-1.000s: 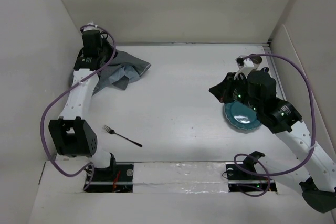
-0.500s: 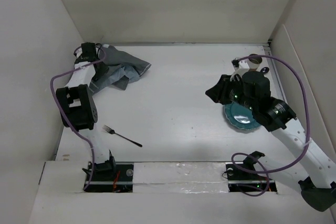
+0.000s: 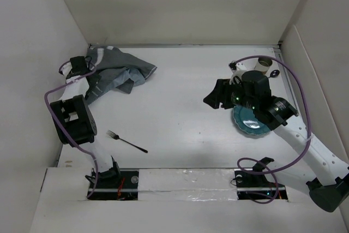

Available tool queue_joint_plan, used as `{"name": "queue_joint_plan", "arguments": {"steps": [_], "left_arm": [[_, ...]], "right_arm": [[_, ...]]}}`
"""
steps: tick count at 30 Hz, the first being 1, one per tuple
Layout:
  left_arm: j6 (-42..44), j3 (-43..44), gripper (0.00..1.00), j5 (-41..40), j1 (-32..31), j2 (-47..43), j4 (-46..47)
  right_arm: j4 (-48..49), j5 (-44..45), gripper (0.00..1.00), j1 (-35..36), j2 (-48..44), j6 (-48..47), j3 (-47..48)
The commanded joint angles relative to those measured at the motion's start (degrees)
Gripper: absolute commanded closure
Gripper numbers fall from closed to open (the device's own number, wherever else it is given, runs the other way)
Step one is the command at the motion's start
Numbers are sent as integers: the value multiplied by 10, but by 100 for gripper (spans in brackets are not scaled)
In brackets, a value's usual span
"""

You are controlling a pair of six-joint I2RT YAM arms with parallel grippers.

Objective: Set the dinner table for one person

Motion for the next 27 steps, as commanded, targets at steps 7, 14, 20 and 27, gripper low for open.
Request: {"name": "queue_joint_plan", "arguments": {"steps": [7,14,20,27], "left_arm": [[16,20,35,17,16,82,-14],[24,41,96,97,10,133,1],[8,50,100,152,-94,121,34],[-15,65,100,129,-197,74,30]], "right_arm": [[5,-24,34,8,0,-13,6],[-3,0,35,13,-13,-8,16],[-3,16,35,13,-6,-8,27],[-20,23,36,19,8,-13,61]]}}
